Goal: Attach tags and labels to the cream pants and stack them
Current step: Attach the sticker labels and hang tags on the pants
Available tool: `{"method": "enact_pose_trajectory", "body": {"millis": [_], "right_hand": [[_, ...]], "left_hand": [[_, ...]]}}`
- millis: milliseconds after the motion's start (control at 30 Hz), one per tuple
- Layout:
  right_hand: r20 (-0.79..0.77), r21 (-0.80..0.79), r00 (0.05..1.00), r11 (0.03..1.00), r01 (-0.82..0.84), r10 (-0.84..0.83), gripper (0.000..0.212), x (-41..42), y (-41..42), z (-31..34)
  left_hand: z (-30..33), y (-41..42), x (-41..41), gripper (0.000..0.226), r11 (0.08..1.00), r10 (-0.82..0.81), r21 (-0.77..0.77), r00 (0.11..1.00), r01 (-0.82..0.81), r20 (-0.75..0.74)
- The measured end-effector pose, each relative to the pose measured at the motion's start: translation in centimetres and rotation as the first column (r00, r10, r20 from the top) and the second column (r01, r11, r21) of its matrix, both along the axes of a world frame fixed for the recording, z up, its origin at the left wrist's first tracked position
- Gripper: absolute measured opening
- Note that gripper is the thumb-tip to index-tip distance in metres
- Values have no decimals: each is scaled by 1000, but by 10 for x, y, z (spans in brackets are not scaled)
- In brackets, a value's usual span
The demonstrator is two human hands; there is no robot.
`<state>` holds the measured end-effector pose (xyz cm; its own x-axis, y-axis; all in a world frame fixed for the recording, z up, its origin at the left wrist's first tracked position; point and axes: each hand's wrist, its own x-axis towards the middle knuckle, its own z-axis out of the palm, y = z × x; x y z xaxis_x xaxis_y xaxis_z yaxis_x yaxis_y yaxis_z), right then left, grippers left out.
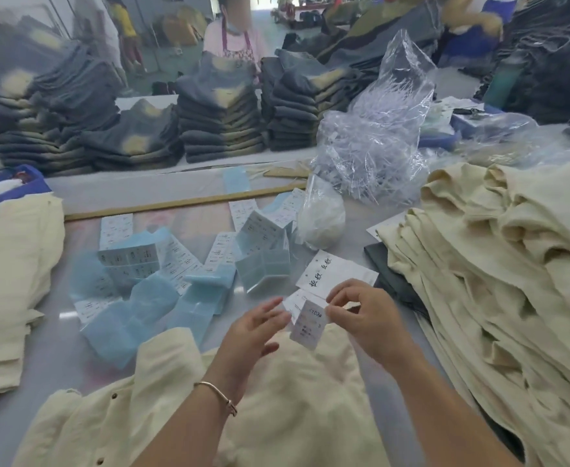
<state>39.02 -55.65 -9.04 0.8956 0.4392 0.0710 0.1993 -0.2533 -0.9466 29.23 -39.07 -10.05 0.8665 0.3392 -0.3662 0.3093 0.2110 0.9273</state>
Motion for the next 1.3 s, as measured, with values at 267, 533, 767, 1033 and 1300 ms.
{"method": "enact_pose_trajectory", "body": {"millis": [267,533,767,1033,1300], "right_hand": [[-213,-93,952,965,-246,222,18,41,-6,-24],[166,-596,986,799,80,24,36,99,11,-69],[176,-894,973,439,96,147,75,114,26,-78],[91,-509,994,855,96,-57,16,110,14,-77],[-295,136,955,991,10,31,6,33,31,-15]], "left_hand": [[-6,-8,20,13,956,-86,273,992,107,-89],[-17,-4,26,15,957,110,281,987,-74,-116],[-25,-3,28,17,969,113,234,983,-77,-145],[-22,-2,18,12,970,147,208,985,-126,-93],[12,23,-11,15,959,233,134,964,-249,124]]}}
